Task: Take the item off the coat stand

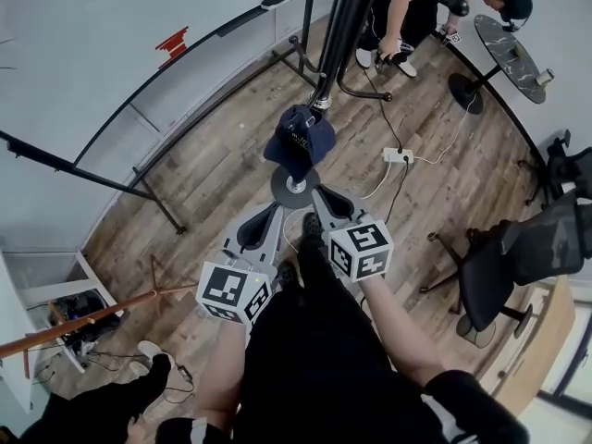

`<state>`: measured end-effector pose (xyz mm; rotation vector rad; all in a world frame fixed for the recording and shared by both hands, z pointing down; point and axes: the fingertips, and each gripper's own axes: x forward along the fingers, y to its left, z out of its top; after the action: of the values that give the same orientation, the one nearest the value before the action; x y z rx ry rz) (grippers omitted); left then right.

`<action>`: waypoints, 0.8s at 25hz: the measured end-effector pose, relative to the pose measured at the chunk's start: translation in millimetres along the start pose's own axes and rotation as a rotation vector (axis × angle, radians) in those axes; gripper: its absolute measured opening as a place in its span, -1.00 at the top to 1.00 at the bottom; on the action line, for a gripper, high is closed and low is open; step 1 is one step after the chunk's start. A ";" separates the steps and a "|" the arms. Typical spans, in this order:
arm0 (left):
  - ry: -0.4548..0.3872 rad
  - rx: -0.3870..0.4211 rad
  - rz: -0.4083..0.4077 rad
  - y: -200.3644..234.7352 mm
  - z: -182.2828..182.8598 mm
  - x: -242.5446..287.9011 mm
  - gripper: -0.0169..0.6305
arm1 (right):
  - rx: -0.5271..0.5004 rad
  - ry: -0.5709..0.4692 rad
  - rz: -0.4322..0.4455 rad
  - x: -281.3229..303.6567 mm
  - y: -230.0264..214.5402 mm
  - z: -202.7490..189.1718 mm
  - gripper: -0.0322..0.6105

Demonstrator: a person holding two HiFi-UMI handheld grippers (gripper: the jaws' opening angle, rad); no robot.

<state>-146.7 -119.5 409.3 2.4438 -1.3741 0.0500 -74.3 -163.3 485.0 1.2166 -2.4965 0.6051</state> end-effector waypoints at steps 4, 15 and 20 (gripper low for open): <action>0.020 0.003 0.000 3.0 -6.9 6.3 0.90 | 0.019 0.023 -0.016 20.3 -9.0 -12.8 0.79; 0.061 -0.018 0.025 2.1 -22.6 3.7 0.90 | 0.203 0.130 -0.092 71.2 -40.3 -73.6 0.62; 0.070 -0.029 0.040 5.0 -29.8 0.6 0.90 | 0.260 0.162 -0.141 98.1 -54.4 -92.2 0.51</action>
<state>-146.6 -113.3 438.9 2.3678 -1.3834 0.1233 -82.1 -214.0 620.9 1.3609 -2.2283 0.9727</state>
